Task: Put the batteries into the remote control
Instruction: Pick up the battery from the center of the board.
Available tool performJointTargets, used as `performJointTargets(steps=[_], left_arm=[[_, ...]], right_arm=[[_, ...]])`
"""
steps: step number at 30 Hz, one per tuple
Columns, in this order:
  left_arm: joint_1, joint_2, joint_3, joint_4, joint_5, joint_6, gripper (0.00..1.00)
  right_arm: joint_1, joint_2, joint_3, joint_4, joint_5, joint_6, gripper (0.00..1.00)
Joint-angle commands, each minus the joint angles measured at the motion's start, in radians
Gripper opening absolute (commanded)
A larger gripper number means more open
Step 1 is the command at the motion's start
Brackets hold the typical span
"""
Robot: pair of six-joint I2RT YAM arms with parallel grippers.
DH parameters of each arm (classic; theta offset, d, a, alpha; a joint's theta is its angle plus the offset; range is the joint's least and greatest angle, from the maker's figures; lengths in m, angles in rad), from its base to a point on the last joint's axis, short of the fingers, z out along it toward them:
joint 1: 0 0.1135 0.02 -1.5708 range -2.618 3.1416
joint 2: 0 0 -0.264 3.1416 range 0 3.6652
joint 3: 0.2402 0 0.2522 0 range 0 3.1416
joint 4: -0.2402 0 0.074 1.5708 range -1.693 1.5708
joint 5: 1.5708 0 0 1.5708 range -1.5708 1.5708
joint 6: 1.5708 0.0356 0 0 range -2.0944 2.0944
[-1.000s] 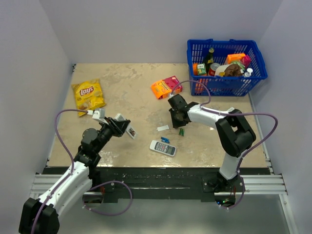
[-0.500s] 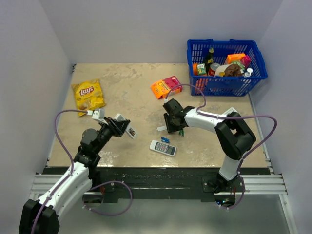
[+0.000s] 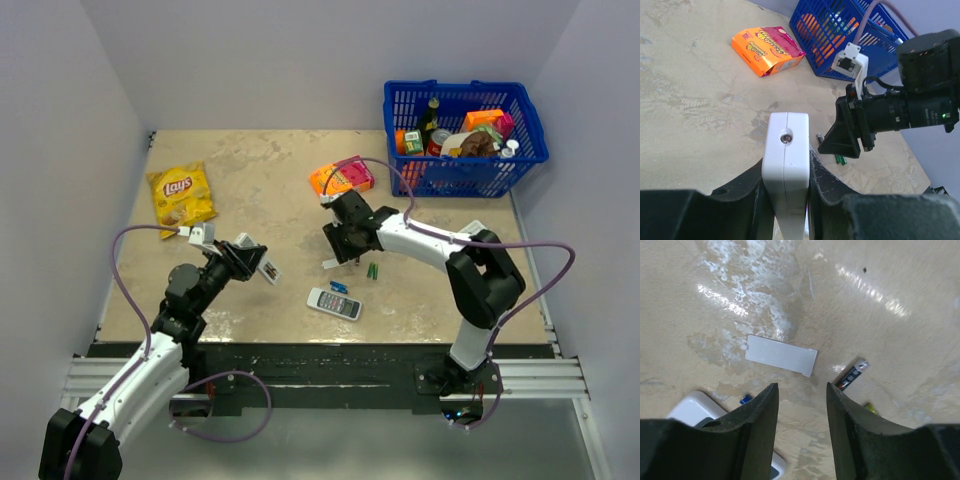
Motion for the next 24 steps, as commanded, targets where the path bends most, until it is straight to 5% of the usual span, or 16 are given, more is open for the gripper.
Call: performJointTargets(steps=[1, 6, 15, 24], left_arm=[[-0.001, -0.008, -0.008, 0.035, -0.011, 0.021, 0.0], [-0.001, -0.01, -0.008, 0.035, -0.013, 0.019, 0.0], [-0.001, -0.018, -0.006, 0.03, -0.013, 0.022, 0.0], [-0.002, -0.019, -0.006, 0.029, -0.008, 0.021, 0.0]], right_arm=[[-0.01, -0.072, 0.09, -0.089, 0.035, -0.281, 0.48], [-0.021, -0.095, 0.11, -0.133, 0.089, -0.621, 0.54], [-0.041, -0.062, 0.089, -0.12, 0.112, -0.977, 0.6], [-0.048, 0.016, 0.113, -0.157, 0.066, -1.143, 0.62]])
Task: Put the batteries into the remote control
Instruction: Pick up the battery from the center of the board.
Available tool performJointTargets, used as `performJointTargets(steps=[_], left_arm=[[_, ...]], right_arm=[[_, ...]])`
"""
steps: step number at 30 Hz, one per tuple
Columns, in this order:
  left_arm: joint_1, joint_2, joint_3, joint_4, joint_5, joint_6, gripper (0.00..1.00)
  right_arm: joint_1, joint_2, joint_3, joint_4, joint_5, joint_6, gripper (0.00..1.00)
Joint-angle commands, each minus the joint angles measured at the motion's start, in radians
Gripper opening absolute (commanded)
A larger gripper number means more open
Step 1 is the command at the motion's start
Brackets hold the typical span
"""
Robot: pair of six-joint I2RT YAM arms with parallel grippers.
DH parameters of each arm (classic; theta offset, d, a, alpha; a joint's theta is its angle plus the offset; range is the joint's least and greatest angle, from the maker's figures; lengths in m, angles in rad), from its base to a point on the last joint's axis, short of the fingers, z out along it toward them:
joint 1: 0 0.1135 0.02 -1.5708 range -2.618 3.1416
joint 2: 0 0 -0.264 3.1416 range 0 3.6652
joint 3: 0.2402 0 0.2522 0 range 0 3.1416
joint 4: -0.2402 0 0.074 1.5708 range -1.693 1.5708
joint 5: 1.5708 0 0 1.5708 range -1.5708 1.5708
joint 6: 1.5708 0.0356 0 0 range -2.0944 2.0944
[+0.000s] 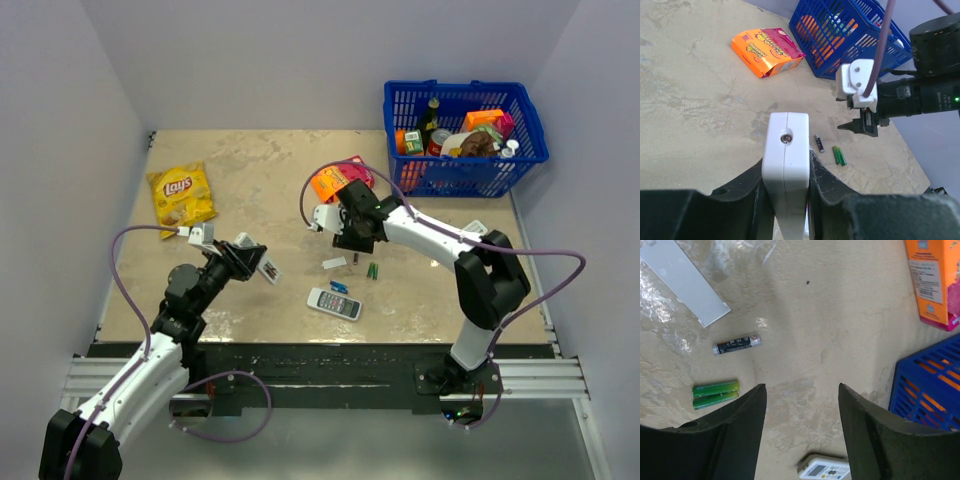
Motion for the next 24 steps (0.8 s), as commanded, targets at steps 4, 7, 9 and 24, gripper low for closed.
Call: performJointTargets(steps=[4, 7, 9, 24], left_arm=[[-0.001, -0.015, -0.005, 0.028, -0.007, 0.019, 0.0], [-0.002, -0.015, -0.005, 0.025, -0.013, 0.019, 0.0], [-0.002, -0.02, -0.005, 0.02, -0.015, 0.019, 0.0], [0.0, -0.03, -0.003, 0.011, -0.027, 0.02, 0.0]], right_arm=[[-0.008, 0.084, 0.029, -0.039, -0.063, -0.145, 0.65], [-0.008, 0.101, 0.028, -0.039, -0.082, -0.179, 0.7], [-0.008, 0.106, 0.022, -0.034, -0.092, -0.191, 0.7], [-0.01, 0.201, 0.06, -0.081, -0.213, -0.228, 0.66]])
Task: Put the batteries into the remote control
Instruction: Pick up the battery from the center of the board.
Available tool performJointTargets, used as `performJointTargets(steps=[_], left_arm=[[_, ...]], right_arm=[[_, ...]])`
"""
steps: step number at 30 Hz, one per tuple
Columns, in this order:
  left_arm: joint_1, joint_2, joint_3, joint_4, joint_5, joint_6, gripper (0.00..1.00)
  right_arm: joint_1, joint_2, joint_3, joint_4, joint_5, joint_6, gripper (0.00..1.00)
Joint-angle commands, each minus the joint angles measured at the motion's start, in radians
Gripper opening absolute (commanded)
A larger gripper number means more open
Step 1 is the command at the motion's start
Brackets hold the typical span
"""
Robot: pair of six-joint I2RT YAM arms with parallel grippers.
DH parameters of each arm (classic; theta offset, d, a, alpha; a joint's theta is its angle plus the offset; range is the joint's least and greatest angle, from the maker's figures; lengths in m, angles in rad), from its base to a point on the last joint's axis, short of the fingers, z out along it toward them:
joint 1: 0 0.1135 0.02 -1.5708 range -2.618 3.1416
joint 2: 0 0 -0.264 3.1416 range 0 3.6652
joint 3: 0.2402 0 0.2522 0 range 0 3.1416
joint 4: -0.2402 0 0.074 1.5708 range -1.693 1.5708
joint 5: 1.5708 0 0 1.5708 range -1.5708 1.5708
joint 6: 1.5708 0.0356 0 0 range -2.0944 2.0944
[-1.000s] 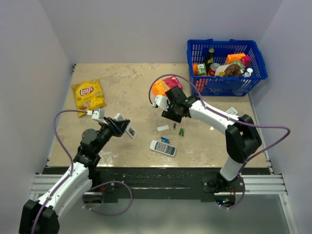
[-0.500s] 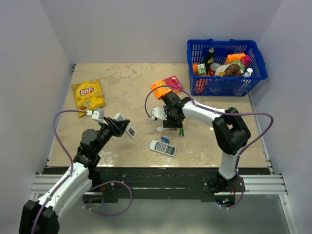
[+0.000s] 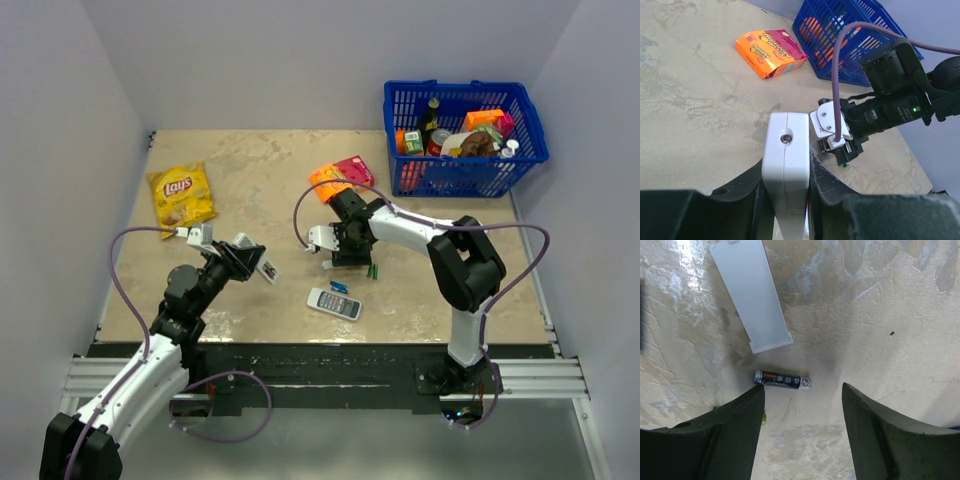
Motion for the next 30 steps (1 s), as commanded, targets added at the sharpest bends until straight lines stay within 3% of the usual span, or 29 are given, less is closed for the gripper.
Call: performJointTargets(steps=[1, 11, 20, 27, 30], left_arm=[[0.0, -0.009, -0.005, 0.035, -0.01, 0.021, 0.0], [-0.002, -0.006, -0.003, 0.036, -0.009, 0.021, 0.0], [0.0, -0.009, -0.003, 0.036, -0.007, 0.021, 0.0], [-0.002, -0.009, -0.005, 0.038, -0.005, 0.018, 0.0], [0.0, -0.009, -0.005, 0.038, -0.007, 0.019, 0.0]], right_arm=[[-0.002, 0.032, 0.039, -0.024, -0.07, -0.031, 0.66], [-0.023, 0.148, 0.132, -0.128, -0.179, -0.03, 0.55], [-0.046, 0.187, 0.161, -0.174, -0.254, 0.027, 0.33], [-0.068, 0.181, 0.135, -0.145, -0.284, 0.119, 0.07], [-0.078, 0.171, 0.128, -0.125, -0.304, 0.2, 0.05]])
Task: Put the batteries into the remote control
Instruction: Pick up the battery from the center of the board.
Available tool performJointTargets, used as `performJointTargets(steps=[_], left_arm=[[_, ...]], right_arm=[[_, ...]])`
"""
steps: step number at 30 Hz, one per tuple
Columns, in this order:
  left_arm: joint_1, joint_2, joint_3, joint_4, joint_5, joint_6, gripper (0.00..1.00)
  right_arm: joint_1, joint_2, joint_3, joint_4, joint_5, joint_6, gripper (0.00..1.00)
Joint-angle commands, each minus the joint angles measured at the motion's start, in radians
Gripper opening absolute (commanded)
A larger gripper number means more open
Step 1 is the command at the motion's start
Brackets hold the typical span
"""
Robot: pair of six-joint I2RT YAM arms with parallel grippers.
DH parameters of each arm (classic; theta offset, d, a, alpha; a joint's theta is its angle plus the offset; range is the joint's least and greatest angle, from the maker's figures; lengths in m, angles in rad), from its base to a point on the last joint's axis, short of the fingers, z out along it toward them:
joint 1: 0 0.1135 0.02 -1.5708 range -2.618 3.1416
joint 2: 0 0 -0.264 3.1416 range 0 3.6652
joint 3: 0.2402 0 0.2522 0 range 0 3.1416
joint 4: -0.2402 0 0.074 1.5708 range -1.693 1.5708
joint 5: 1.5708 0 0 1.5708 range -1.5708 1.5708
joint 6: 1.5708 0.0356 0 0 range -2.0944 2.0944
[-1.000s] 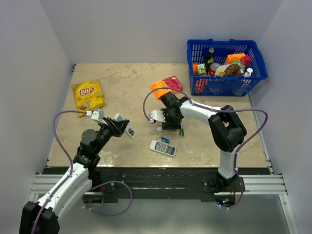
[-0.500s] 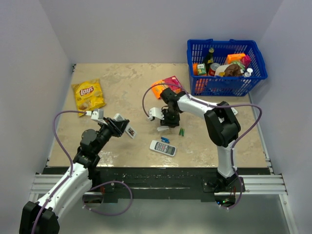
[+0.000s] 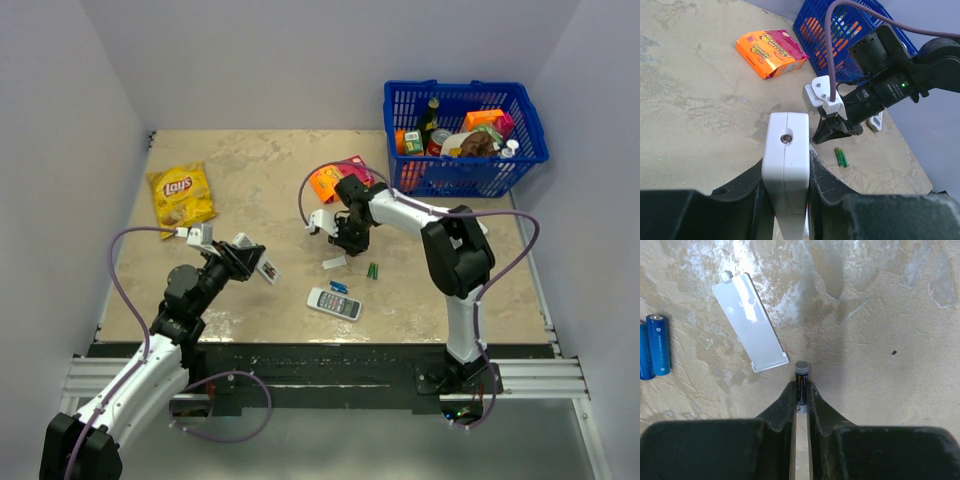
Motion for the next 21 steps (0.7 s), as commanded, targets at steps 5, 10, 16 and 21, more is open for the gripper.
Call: performJointTargets(steps=[5, 10, 16, 21], left_arm=[[-0.002, -0.013, -0.006, 0.038, -0.002, 0.016, 0.0], [0.0, -0.016, -0.008, 0.041, -0.004, 0.015, 0.0], [0.0, -0.016, -0.008, 0.041, -0.004, 0.013, 0.0], [0.0, -0.013, -0.009, 0.045, -0.002, 0.01, 0.0]], right_arm=[[-0.022, 0.011, -0.09, 0.122, -0.026, 0.345, 0.05], [-0.022, 0.016, -0.107, 0.133, -0.001, 0.519, 0.07], [-0.021, -0.077, -0.224, 0.236, 0.091, 0.626, 0.22], [-0.009, -0.124, -0.27, 0.261, 0.154, 0.64, 0.27]])
